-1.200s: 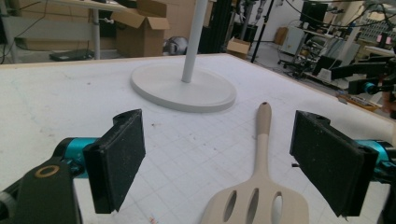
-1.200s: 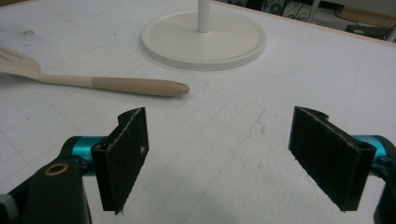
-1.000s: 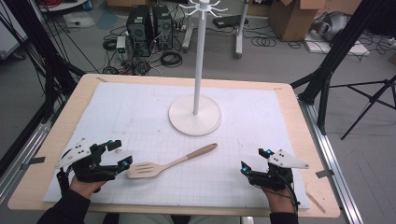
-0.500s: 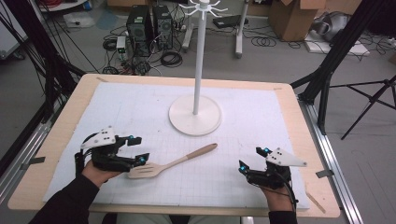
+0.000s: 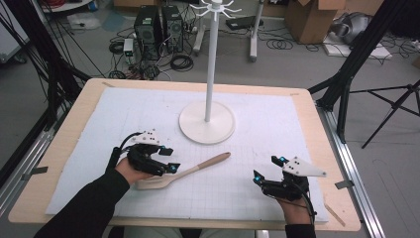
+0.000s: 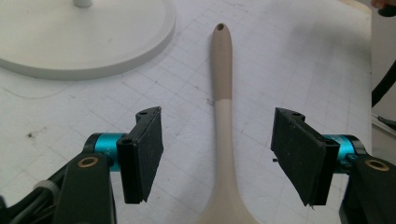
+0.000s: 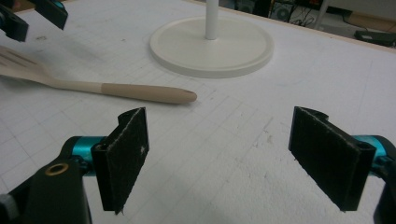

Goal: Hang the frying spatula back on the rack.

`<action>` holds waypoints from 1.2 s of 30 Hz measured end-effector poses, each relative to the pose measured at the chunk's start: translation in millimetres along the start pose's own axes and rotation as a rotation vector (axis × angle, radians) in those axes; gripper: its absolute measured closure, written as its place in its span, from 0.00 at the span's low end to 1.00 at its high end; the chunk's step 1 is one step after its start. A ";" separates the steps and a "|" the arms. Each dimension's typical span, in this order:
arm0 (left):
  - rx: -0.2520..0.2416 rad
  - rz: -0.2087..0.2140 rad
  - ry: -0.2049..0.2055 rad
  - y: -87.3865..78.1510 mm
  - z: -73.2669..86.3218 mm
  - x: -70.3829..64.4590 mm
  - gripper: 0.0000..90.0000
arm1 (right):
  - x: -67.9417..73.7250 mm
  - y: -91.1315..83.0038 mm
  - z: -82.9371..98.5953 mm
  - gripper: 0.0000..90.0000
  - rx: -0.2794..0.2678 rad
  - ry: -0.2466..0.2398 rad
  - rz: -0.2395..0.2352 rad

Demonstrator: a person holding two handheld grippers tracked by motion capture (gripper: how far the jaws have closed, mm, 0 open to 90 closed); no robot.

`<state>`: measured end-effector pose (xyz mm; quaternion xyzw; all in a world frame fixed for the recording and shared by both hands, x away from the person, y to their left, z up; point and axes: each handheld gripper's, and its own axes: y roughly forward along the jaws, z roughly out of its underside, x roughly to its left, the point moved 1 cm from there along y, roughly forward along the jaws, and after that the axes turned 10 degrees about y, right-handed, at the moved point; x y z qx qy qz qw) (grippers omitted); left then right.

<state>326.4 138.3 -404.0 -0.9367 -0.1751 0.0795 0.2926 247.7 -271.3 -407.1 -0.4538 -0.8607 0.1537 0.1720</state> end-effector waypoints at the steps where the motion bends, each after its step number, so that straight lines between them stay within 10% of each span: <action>1: 0.007 0.002 -0.002 2.1 0.1 0.4 0.38 | 0.4 0.1 -0.2 0.21 -0.001 0.000 -0.002; 26: 0.301 0.081 0.045 53.5 -5.4 -6.2 0.60 | 1.4 0.4 -1.2 0.21 0.002 0.001 -0.017; 36: 0.314 0.094 0.077 55.2 -6.2 -12.0 0.68 | 0.5 0.2 -1.2 0.22 0.002 -0.001 -0.012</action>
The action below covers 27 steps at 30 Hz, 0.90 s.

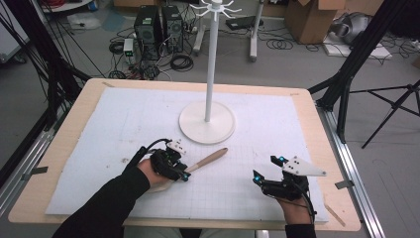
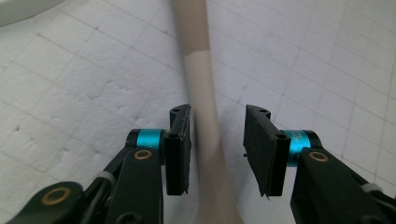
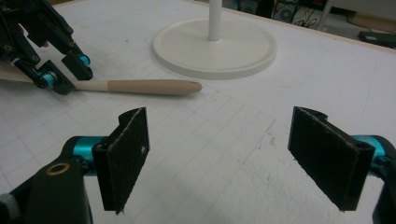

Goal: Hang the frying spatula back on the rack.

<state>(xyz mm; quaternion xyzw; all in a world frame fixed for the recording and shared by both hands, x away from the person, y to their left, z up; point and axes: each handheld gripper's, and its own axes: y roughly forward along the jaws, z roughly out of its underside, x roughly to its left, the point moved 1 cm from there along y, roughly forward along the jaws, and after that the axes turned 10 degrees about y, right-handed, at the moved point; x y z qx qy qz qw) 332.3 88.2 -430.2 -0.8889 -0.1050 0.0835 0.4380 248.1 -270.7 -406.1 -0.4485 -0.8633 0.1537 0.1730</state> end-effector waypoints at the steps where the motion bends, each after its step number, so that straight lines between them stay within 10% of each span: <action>1: 0.003 -0.004 -0.001 0.3 -0.6 -1.5 0.68 | 0.0 0.0 0.0 0.22 0.000 0.001 0.001; 27: 0.034 -0.105 0.074 3.9 -3.3 -13.4 0.81 | 1.1 0.0 -0.4 0.23 0.005 0.003 -0.009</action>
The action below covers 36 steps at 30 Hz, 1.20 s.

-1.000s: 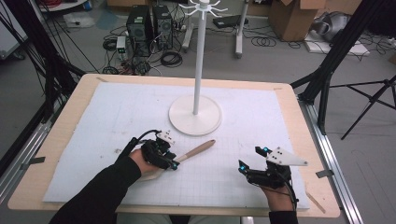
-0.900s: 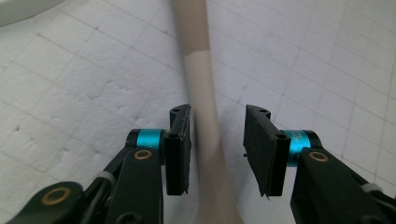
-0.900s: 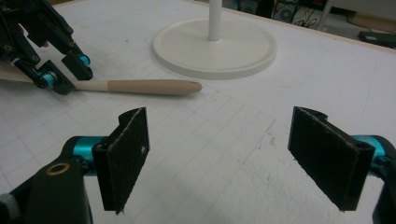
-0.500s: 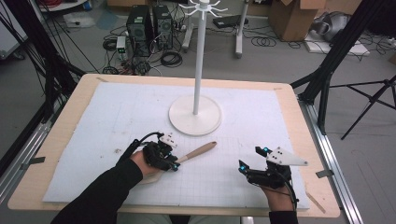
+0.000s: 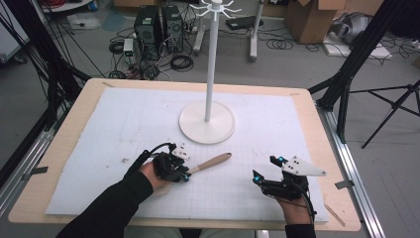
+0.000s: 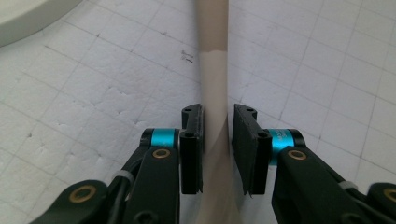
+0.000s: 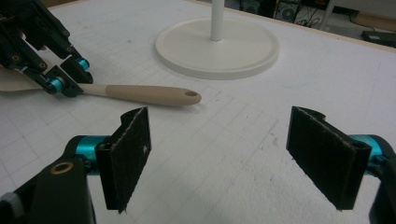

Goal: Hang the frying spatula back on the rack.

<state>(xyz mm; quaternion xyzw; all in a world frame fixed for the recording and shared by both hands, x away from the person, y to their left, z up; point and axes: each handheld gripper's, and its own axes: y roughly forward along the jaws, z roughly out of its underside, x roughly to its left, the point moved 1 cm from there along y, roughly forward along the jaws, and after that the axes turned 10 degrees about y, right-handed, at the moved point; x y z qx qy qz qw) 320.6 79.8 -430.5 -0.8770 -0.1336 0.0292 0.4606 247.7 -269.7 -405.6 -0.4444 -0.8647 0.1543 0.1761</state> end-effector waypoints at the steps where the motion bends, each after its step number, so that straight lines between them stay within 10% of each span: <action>1: -0.006 -0.006 0.001 0.2 0.5 -0.5 0.82 | 0.2 -0.1 0.0 0.23 0.002 0.000 0.001; 22: -0.059 -0.060 -0.050 -1.5 5.8 -5.7 0.87 | -2.1 -2.8 -0.5 0.23 -0.015 0.014 0.003; 36: -0.234 -0.135 -0.134 -38.0 1.0 -5.5 0.86 | -0.6 -0.4 -0.9 0.22 -0.025 0.036 -0.003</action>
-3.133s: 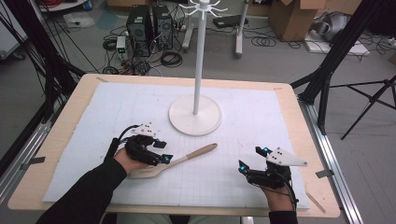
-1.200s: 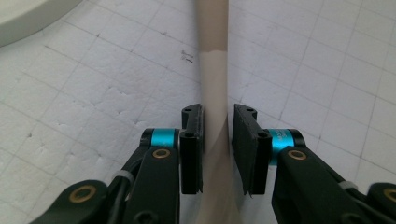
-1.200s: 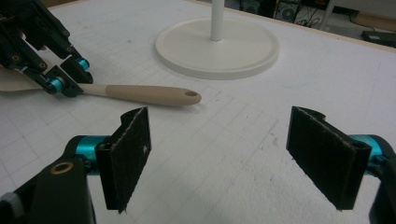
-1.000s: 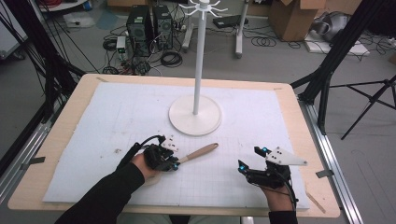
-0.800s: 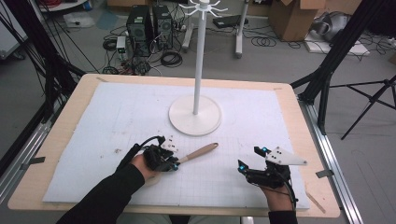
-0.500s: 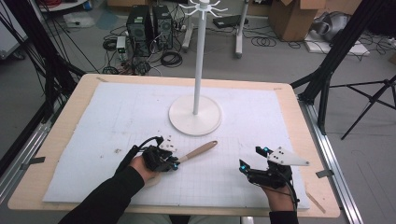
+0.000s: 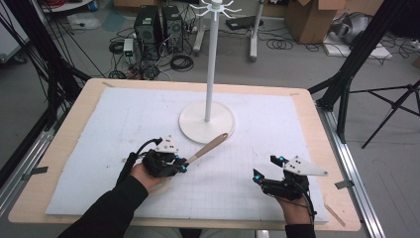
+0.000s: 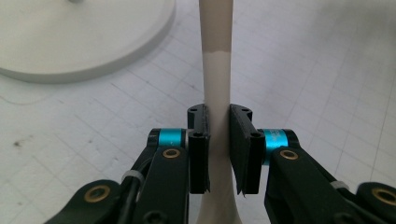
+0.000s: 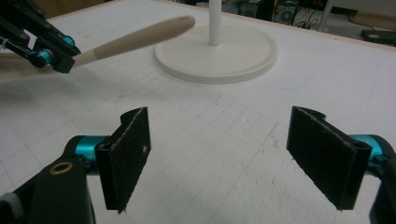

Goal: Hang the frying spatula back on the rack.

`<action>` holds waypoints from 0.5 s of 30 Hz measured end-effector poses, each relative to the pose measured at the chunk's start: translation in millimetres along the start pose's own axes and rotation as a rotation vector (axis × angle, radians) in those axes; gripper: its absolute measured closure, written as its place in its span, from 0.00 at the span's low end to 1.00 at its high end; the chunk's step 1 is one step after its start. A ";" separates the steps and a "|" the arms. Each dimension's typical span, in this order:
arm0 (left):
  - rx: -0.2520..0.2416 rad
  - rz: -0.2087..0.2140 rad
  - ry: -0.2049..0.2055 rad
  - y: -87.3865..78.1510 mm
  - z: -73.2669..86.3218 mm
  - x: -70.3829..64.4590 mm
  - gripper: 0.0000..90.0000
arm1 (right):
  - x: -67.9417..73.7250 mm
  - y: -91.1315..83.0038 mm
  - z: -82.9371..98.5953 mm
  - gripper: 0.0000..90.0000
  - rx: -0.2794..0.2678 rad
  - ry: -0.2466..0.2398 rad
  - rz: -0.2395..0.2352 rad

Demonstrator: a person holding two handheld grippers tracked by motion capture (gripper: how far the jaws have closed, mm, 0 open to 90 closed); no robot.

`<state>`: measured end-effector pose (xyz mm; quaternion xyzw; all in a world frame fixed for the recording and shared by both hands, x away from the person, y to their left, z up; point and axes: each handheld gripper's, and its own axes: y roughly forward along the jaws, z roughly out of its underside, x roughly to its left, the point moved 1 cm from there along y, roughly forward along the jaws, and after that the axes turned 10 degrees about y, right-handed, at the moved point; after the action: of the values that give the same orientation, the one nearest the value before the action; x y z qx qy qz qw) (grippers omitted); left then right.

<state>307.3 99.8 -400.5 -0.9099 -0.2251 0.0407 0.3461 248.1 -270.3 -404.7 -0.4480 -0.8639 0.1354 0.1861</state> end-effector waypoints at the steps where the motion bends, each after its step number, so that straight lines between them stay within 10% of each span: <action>1: -0.021 -0.010 -0.004 -3.9 -1.2 0.0 0.86 | 1.0 0.5 -0.2 0.22 -0.001 0.013 -0.002; 7: -0.135 -0.055 -0.032 -21.3 -5.2 -3.5 0.86 | 13.1 9.4 -7.6 0.22 -0.015 0.094 -0.067; 15: -0.219 -0.074 -0.022 -35.1 -7.1 -11.1 0.86 | 41.5 31.9 -24.5 0.21 -0.022 0.057 -0.139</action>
<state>285.5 113.7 -373.2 -0.9328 -0.2654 0.0129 0.2435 260.1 -216.4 -387.2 -0.3927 -0.8887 0.0997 0.2147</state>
